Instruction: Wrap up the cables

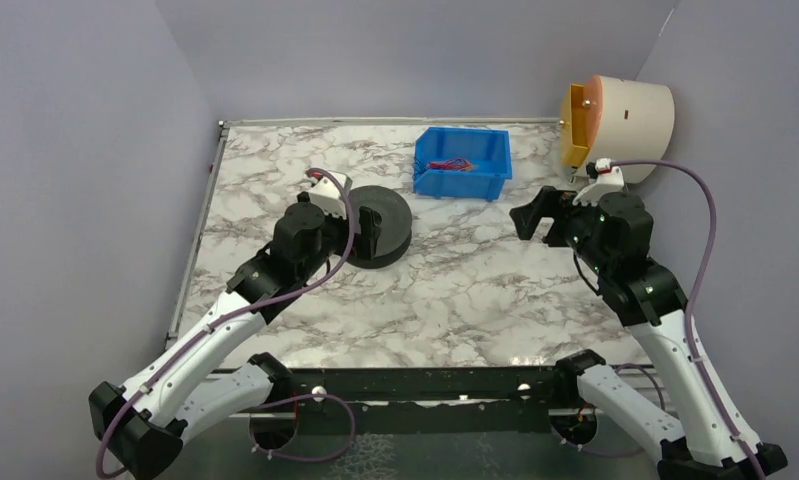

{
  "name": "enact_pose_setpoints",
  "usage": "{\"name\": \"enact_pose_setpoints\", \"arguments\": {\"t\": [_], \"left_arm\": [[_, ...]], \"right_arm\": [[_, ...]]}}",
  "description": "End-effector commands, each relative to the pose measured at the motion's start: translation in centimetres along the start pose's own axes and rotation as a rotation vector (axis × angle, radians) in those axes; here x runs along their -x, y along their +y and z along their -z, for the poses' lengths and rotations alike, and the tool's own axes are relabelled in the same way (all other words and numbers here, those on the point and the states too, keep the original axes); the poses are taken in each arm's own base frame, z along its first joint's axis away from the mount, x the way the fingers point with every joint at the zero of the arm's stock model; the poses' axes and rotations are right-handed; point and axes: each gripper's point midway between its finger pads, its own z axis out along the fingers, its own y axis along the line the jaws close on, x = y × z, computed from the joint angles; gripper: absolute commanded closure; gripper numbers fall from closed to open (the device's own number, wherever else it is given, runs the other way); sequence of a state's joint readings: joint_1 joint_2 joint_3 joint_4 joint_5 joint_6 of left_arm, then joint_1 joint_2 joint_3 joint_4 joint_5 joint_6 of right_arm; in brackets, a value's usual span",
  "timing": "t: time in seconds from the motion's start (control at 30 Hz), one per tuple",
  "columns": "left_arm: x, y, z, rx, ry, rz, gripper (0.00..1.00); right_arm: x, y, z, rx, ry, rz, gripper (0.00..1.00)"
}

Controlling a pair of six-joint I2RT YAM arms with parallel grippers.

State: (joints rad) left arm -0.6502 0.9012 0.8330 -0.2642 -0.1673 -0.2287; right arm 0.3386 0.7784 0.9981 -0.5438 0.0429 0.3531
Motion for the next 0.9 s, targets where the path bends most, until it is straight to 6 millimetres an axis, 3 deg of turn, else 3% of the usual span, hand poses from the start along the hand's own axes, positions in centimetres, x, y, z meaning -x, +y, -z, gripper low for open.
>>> {"name": "enact_pose_setpoints", "arguments": {"t": [0.0,0.3,0.4,0.57,0.87], "left_arm": [[1.3,-1.1,1.0,-0.034,-0.002,0.077,0.01],[2.6,-0.5,2.0,-0.010,-0.030,0.050,0.01],[2.6,-0.4,2.2,-0.009,-0.038,0.034,0.01],[2.0,0.1,2.6,0.000,-0.047,0.016,0.01],[0.7,0.6,2.8,-0.006,-0.067,-0.018,0.01]], "right_arm": [[-1.3,-1.2,-0.4,-0.050,0.039,0.030,0.00],[-3.2,-0.9,-2.7,-0.011,0.055,0.013,0.00],[-3.9,0.6,-3.3,0.091,0.074,0.042,0.02],[-4.9,0.7,-4.9,0.093,0.125,0.027,0.04],[-4.9,1.4,-7.5,0.065,0.177,-0.108,0.08]]}}
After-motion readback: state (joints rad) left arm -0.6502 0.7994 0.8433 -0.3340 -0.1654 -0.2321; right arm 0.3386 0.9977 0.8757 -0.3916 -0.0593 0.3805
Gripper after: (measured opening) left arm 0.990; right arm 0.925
